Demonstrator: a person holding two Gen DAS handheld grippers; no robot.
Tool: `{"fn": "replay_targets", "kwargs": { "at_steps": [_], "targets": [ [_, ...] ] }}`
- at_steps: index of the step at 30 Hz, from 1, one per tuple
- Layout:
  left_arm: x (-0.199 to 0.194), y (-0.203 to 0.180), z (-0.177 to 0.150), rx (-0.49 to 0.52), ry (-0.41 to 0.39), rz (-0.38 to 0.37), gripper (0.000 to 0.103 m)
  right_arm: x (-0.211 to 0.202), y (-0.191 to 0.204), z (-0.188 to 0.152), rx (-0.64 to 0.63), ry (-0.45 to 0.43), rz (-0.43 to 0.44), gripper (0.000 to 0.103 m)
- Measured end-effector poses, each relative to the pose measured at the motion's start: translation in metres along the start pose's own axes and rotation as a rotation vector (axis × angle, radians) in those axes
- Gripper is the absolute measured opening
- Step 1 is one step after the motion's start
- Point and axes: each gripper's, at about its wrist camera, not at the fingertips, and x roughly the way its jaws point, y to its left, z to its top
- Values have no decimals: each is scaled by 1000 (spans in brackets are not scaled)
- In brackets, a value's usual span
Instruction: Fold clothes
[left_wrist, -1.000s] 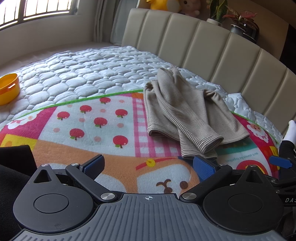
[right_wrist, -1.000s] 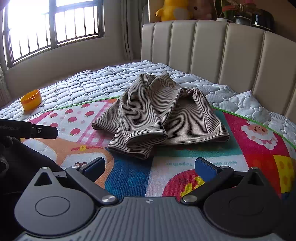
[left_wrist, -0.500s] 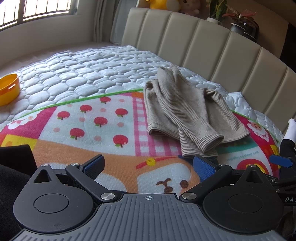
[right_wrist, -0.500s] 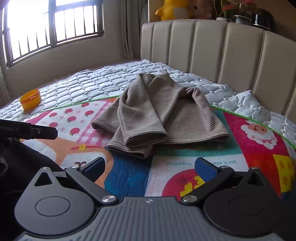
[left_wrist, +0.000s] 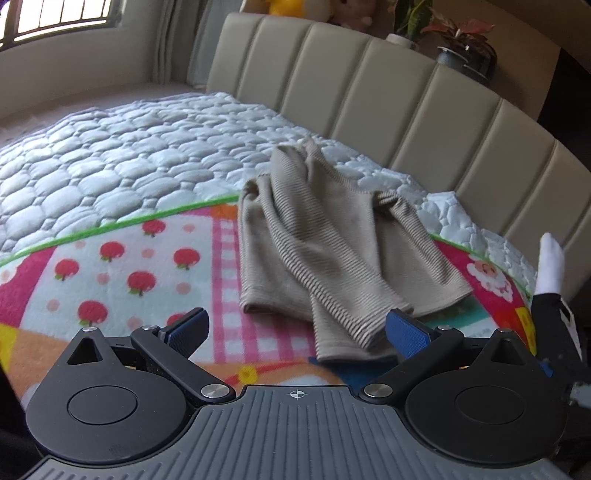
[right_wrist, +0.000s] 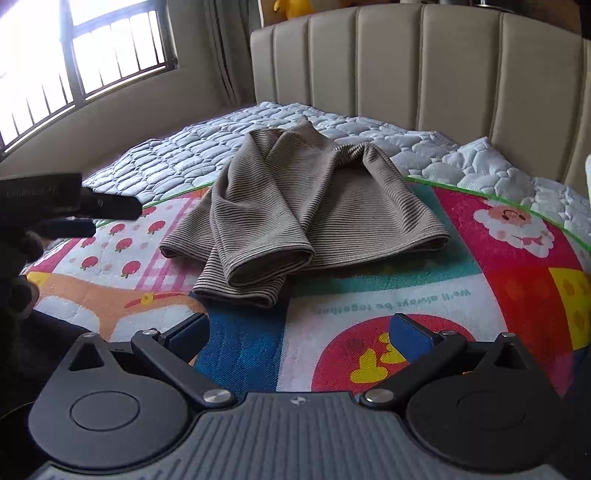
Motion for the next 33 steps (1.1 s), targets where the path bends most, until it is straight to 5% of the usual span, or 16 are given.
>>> {"fn": "replay_targets", "kwargs": {
  "at_steps": [8,16,20,24,30,33],
  "targets": [
    [63,-1,47,-14,-29,-17,103,15,-6,1,42,50,-11,103],
    [124,45,76,-89,39,1,103,51,-22,27,121,150,116,103],
    [160,70,85,-174,111,-15,103,82,-28,73,37,84,66,103],
    [174,76,93,-171,79,-53,103,130,-37,126,-15,-20,32,103],
    [195,87,90,-183,130,-107,103,195,-84,163,104,-31,-100,103],
    [201,92,81,-159,139,-122,103,211,-113,156,205,61,-40,103]
  ]
}}
